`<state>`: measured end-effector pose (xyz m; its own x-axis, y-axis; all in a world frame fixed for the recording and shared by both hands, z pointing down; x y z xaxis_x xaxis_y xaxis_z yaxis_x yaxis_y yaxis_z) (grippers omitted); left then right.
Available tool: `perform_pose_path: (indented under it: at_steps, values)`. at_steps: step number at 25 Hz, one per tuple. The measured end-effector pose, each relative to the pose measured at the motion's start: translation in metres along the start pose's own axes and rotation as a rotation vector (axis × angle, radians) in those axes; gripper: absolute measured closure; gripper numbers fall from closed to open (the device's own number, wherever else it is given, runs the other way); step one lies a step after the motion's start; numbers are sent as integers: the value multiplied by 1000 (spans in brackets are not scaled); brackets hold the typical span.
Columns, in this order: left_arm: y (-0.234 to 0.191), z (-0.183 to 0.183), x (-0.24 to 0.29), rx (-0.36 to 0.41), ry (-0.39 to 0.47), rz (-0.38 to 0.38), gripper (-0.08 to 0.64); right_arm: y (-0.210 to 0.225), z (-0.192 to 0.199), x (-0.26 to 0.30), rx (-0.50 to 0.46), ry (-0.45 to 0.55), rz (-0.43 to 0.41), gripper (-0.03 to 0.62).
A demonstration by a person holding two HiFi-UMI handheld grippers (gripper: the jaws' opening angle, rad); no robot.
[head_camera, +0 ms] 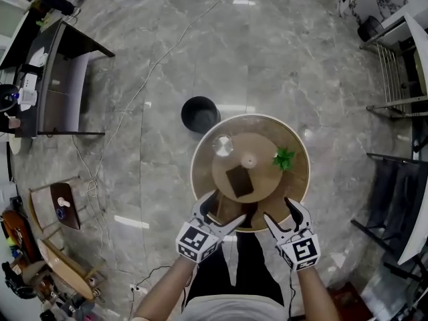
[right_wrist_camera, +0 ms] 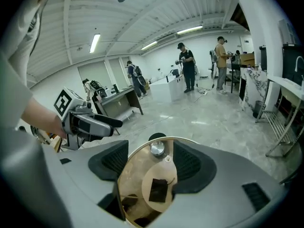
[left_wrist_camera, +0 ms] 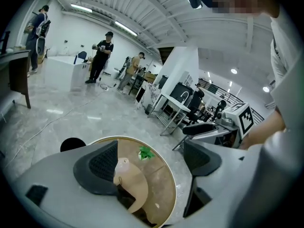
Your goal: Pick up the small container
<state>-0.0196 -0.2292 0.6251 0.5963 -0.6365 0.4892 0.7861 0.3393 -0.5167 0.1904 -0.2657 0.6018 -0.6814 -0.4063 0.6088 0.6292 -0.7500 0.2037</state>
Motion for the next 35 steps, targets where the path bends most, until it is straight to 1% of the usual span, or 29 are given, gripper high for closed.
perform_pose_path:
  at_steps: [4, 10, 15, 19, 25, 29, 32, 35]
  values:
    - [-19, 14, 25, -6, -16, -16, 124, 19, 16, 32, -14, -27, -36, 288]
    - [-56, 45, 61, -6, -29, -24, 123, 37, 45, 83, -24, -40, -68, 291]
    - [-77, 69, 84, -2, -45, -11, 126, 47, 69, 118, -34, -44, -77, 302]
    - [-92, 86, 103, -5, -56, -7, 133, 57, 83, 146, -42, -26, -80, 327]
    - [-116, 111, 131, 6, -76, 1, 130, 61, 108, 193, -95, -14, -101, 327]
    - [-127, 125, 145, -7, -74, 9, 131, 66, 126, 216, -123, -11, -104, 319]
    - [-136, 135, 154, -19, -75, 10, 130, 70, 132, 231, -139, -9, -99, 319]
    - [-143, 146, 161, -28, -85, 12, 132, 72, 137, 245, -179, -11, -102, 325]
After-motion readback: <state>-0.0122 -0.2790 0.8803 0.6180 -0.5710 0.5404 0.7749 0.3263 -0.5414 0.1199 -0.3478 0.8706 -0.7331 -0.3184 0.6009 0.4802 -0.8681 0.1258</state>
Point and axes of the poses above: the fingertips, and each gripper's own axes: x forward along the fingers, y to its right, z out of its underside, the point moved 8 cm from there along -x, backward along the fingers, and after that the axes turned 2 degrees about -x, right-handed, at the moved point
